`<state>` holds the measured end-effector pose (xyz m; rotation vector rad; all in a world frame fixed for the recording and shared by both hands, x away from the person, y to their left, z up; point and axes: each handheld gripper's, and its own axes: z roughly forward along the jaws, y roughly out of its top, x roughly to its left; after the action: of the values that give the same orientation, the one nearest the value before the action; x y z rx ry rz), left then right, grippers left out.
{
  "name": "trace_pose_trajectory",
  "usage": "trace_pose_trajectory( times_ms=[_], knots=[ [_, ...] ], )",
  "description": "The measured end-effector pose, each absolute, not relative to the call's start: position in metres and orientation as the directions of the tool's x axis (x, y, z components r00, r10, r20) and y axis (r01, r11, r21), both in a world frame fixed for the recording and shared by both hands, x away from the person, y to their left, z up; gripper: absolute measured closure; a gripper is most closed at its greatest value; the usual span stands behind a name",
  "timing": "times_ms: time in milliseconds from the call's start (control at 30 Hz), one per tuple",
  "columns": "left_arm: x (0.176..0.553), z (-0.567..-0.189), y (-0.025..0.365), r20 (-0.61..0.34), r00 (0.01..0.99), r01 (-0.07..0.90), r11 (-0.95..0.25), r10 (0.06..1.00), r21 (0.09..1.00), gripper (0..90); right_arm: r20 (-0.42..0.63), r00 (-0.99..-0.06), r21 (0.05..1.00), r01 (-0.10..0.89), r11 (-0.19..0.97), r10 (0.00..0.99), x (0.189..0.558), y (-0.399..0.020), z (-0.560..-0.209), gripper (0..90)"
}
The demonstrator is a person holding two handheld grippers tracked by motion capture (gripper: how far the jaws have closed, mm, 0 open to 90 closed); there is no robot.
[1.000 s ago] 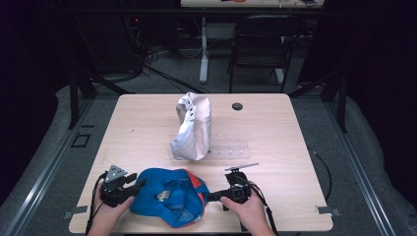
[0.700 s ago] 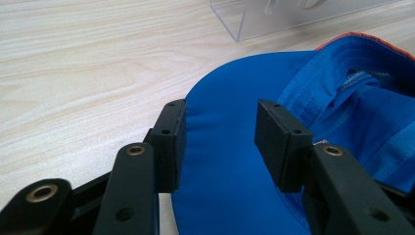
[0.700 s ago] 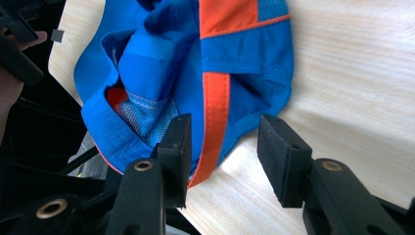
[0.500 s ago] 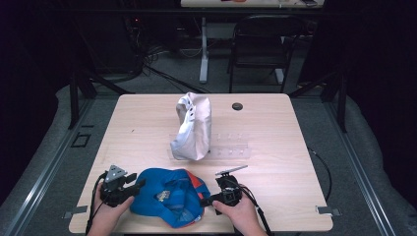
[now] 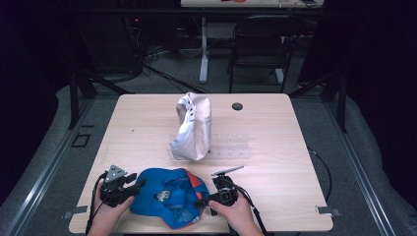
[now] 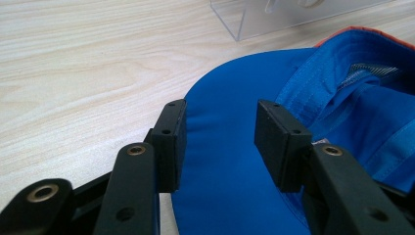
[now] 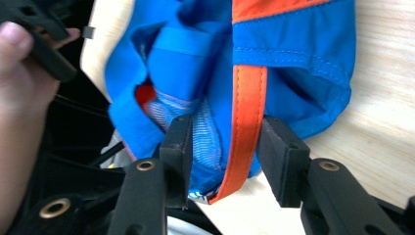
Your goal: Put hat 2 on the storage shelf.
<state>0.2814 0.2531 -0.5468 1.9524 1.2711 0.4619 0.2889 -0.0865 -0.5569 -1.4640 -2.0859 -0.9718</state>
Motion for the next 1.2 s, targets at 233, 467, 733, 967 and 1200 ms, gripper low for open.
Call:
trace_pose_trajectory(
  times_ms=[233, 467, 733, 967, 1200],
  knots=[
    [0.281, -0.547, 0.253, -0.095, 0.445, 0.622, -0.231, 0.891, 0.748, 55.8, 0.689, -0.34, 0.291, 0.939, 0.186, 0.64, 0.29, -0.088, -0.553, 70.9],
    [0.282, -0.547, 0.253, -0.095, 0.443, 0.623, -0.23, 0.892, 0.747, 55.8, 0.696, -0.292, 0.252, 0.955, 0.158, 0.656, 0.291, -0.088, -0.555, 77.1],
    [0.282, -0.547, 0.252, -0.096, 0.446, 0.622, -0.231, 0.89, 0.748, 55.9, 0.724, -0.251, 0.232, 0.966, 0.116, 0.643, 0.293, -0.098, -0.55, 77.6],
    [0.282, -0.547, 0.252, -0.093, 0.45, 0.623, -0.237, 0.888, 0.745, 56.0, 0.739, -0.214, 0.224, 0.972, 0.067, 0.638, 0.295, -0.11, -0.544, 77.8],
    [0.282, -0.548, 0.252, -0.097, 0.446, 0.626, -0.233, 0.89, 0.744, 56.0, 0.742, -0.196, 0.212, 0.976, 0.052, 0.641, 0.299, -0.124, -0.538, 77.9]
  ],
)
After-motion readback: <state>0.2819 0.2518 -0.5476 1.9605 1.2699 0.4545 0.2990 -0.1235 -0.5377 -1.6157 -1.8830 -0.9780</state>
